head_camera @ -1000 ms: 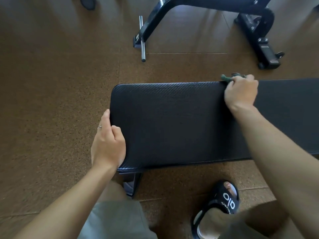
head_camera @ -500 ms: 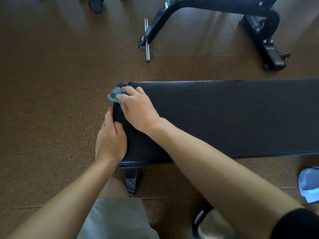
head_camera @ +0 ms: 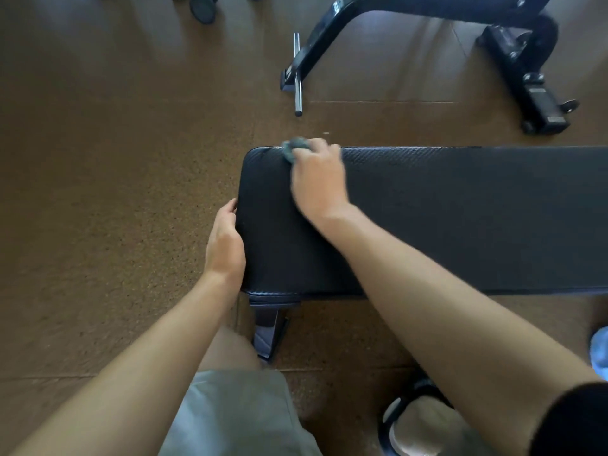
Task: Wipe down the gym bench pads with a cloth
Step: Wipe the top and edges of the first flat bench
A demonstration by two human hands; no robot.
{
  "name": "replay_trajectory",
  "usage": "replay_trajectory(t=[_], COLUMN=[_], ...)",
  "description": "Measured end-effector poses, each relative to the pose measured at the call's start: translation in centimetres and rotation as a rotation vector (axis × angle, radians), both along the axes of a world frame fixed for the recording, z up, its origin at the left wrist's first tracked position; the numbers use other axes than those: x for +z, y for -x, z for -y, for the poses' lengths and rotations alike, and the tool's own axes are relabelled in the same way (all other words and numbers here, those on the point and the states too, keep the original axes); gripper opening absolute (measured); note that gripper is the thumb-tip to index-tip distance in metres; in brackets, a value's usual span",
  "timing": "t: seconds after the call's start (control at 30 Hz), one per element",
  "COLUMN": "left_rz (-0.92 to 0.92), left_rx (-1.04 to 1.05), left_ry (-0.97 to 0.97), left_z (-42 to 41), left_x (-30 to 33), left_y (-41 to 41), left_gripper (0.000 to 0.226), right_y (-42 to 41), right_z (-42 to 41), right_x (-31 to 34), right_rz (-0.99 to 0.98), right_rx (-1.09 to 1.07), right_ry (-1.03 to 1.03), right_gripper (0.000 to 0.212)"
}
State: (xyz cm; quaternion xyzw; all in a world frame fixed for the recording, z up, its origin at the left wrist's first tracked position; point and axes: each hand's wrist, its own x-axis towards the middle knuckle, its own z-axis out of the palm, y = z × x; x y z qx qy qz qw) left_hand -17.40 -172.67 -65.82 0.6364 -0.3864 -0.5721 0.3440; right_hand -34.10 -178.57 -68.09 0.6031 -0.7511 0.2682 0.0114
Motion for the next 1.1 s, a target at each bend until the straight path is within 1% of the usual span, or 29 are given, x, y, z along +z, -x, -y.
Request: replay_trajectory(t=[0.07, 0.13, 0.17, 0.2, 0.27, 0.33, 0.4, 0.5, 0.57, 0.67, 0.77, 0.83, 0.93, 1.03, 1.1], left_rz=[-0.135, -0.227, -0.247, -0.246, -0.266, -0.29, -0.272, -0.281, -0.262, -0.242, -0.21, -0.166, -0.096, 0.014, 0.047], left_rx=[0.076, 0.096, 0.091, 0.071, 0.102, 0.169, 0.147, 0.049, 0.024, 0.014, 0.047, 0.052, 0.089, 0.152, 0.176], left_ry=[-0.091, -0.145, -0.163, -0.183, -0.216, -0.215, -0.205, -0.2, -0.193, -0.176, -0.176, -0.164, -0.125, -0.071, -0.056], left_z=[0.2, 0.5, 0.7, 0.8, 1.3, 1.4, 1.1, 0.3, -0.2, -0.7, -1.1, -1.1, -1.2, -1.2, -1.1], left_x=[0.7, 0.6, 0.4, 0.6, 0.3, 0.3, 0.3, 0.3, 0.7, 0.6, 0.3, 0.0, -0.2, -0.2, 0.2], left_y=[0.0, -0.4, -0.8, -1.1, -1.9, -2.4, -2.5, -2.3, -2.2, -1.6, -0.7, -0.2, 0.3, 0.8, 1.0], left_gripper=[0.047, 0.053, 0.059, 0.065, 0.071, 0.066, 0.06, 0.064, 0.064, 0.061, 0.053, 0.048, 0.047, 0.039, 0.038], right_y=[-4.0, -6.6, -7.1, -7.3, -6.8, -5.6, -4.5, -2.9, -2.1, -1.3, -0.8, -0.4, 1.0, 4.8, 6.6], right_z=[-0.4, -2.4, -3.7, -5.2, -8.3, -10.9, -12.8, -13.1, -11.0, -5.0, 1.3, 3.9, 4.9, 3.3, 1.7], right_x=[-0.2, 0.1, 0.3, 0.6, 1.1, 1.5, 1.6, 2.2, 2.7, 2.4, 2.4, 2.8, 3.3, 3.0, 2.6], right_rz=[-0.069, -0.112, -0.123, -0.135, -0.099, -0.019, -0.01, -0.133, -0.231, -0.282, -0.269, -0.215, -0.112, -0.117, -0.112], right_rx=[0.181, 0.412, 0.523, 0.604, 0.698, 0.747, 0.79, 0.934, 1.006, 0.938, 0.768, 0.63, 0.418, 0.081, -0.072], right_ry=[-0.001, -0.031, -0.064, -0.095, -0.098, -0.064, -0.046, -0.032, -0.012, -0.044, -0.072, -0.151, -0.213, -0.233, -0.209], right_gripper=[0.029, 0.045, 0.047, 0.044, 0.032, 0.027, 0.026, 0.027, 0.03, 0.036, 0.034, 0.035, 0.04, 0.038, 0.039])
